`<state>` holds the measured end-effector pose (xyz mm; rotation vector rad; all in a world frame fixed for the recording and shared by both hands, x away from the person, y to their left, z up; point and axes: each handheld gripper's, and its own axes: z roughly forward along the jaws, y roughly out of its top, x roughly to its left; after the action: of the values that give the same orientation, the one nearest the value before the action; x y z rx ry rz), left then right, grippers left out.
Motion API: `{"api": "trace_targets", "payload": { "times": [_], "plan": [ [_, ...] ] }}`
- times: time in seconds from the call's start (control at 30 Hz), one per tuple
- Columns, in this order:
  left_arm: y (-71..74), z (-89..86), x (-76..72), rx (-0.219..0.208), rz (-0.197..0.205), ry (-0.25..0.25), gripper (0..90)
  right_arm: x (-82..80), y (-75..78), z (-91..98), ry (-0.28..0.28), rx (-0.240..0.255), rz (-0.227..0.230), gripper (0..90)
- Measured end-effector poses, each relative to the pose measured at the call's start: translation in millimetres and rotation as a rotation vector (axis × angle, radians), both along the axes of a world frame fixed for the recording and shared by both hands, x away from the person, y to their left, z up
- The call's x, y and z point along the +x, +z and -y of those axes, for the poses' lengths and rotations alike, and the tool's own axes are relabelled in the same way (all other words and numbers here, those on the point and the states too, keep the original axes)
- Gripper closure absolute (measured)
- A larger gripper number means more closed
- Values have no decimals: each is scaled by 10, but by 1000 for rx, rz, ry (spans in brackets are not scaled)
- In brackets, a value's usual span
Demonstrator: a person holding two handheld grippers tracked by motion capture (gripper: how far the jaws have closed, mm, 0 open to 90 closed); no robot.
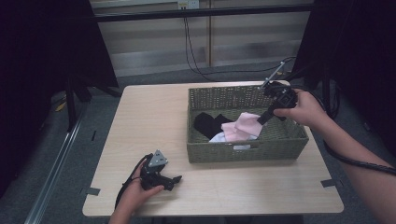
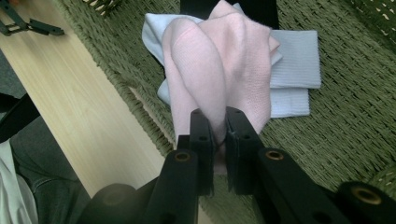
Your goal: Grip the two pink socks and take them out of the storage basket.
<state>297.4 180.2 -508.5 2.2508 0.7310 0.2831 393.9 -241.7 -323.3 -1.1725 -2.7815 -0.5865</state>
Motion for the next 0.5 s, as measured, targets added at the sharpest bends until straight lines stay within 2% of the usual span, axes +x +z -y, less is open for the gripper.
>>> {"api": "trace_targets", "payload": {
  "times": [0.5],
  "plan": [
    [-1,1,0,-2,-2,-1,72,-168,272,67,24,9,21,823]
  ]
}}
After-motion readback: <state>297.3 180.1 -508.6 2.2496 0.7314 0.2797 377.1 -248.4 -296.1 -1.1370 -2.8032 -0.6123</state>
